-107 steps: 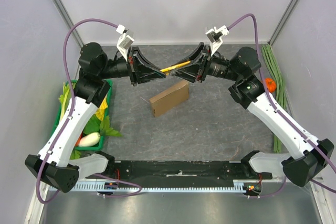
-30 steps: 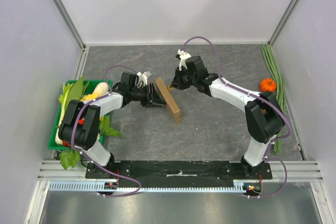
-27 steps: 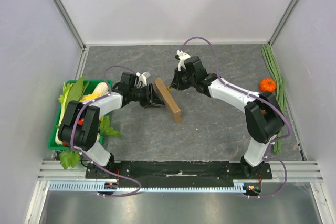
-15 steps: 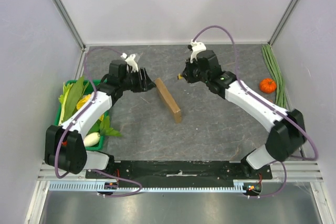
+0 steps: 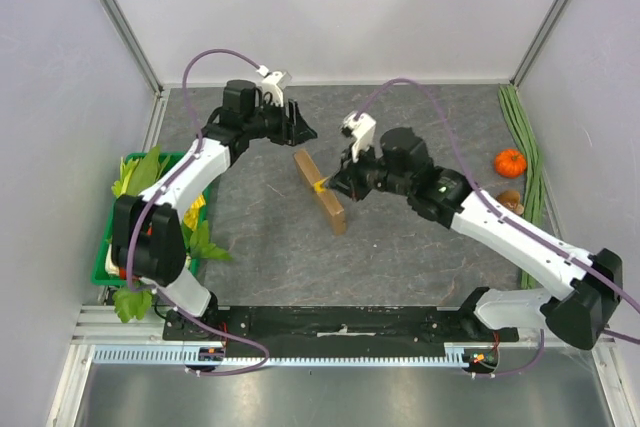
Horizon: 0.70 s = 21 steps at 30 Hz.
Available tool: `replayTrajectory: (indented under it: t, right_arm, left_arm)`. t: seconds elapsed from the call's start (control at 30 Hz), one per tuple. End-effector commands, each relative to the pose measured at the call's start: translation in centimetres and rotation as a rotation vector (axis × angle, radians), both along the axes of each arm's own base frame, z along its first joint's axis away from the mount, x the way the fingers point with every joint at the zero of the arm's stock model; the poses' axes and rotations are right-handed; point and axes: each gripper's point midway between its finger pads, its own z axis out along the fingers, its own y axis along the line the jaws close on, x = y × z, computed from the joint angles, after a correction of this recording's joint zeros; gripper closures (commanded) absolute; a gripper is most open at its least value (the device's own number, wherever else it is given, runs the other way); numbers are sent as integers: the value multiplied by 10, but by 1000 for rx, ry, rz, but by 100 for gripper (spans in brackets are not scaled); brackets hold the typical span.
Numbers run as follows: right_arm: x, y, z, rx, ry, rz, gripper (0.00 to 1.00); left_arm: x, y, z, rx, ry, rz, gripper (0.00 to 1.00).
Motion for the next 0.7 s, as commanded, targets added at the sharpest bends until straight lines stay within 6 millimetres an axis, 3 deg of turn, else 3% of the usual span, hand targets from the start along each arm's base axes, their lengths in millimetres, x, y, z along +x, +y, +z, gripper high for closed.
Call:
replayTrajectory:
  t: [0.0,0.2,0.3,0.6,0.67]
  right_arm:
    - [-17,17,-37,-54,66,39,100]
    - [-8,7,-79,-138,141,-64,100]
    - [-2,-4,-88,-190,151,-125,100]
    - [14,-37,-95,-303,131,-298,100]
    - [19,-42,-93,-318,115,-330,100]
  left_arm:
    - [3,-30,5,-18,-104,-183,41]
    - [5,-46,-23,12,-113,-204,41]
    - [10,-48,-42,77,-124,-168,41]
    - [-16,-40,-81,150,-43,-191,42]
    - [-21,-36,-79,155,-52,-181,42]
